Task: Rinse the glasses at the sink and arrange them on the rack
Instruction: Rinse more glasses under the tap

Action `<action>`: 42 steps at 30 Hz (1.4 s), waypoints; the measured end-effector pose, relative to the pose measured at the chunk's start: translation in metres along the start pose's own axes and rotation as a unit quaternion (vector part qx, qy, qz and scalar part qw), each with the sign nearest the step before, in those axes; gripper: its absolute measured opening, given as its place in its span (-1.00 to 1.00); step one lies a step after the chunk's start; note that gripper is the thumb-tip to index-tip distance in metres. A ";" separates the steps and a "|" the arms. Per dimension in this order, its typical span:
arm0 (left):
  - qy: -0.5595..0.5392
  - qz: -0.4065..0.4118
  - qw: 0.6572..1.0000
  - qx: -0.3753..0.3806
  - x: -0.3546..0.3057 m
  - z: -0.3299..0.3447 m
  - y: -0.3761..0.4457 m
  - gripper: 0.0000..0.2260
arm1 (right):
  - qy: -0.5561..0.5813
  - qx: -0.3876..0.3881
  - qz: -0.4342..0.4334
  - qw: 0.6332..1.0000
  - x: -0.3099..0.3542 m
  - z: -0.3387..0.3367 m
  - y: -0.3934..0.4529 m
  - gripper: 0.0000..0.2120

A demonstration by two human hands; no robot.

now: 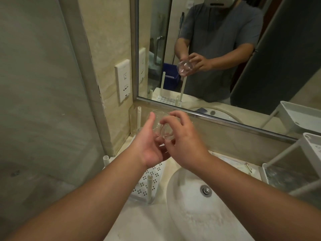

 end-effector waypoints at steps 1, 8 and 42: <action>0.008 0.008 1.000 -0.006 0.000 -0.001 0.000 -0.25 | 0.017 0.006 0.008 1.000 0.000 -0.001 -0.001 -0.47; 0.059 0.077 0.990 -0.100 -0.008 -0.002 -0.009 -0.53 | 0.098 0.002 0.050 0.994 -0.002 -0.005 0.001 -0.52; 0.295 0.204 0.933 -0.040 0.127 0.162 0.036 -0.26 | 0.145 -0.147 0.263 0.942 -0.108 -0.135 -0.157 -0.24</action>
Point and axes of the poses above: each hand's wrist, its own y-axis towards the middle knuckle, its own z-axis out of the palm, x = y × z, the point moved 2 cm from there along y, towards the middle knuckle, and after that the axes turned 15 degrees about y, right-handed, at the moved point
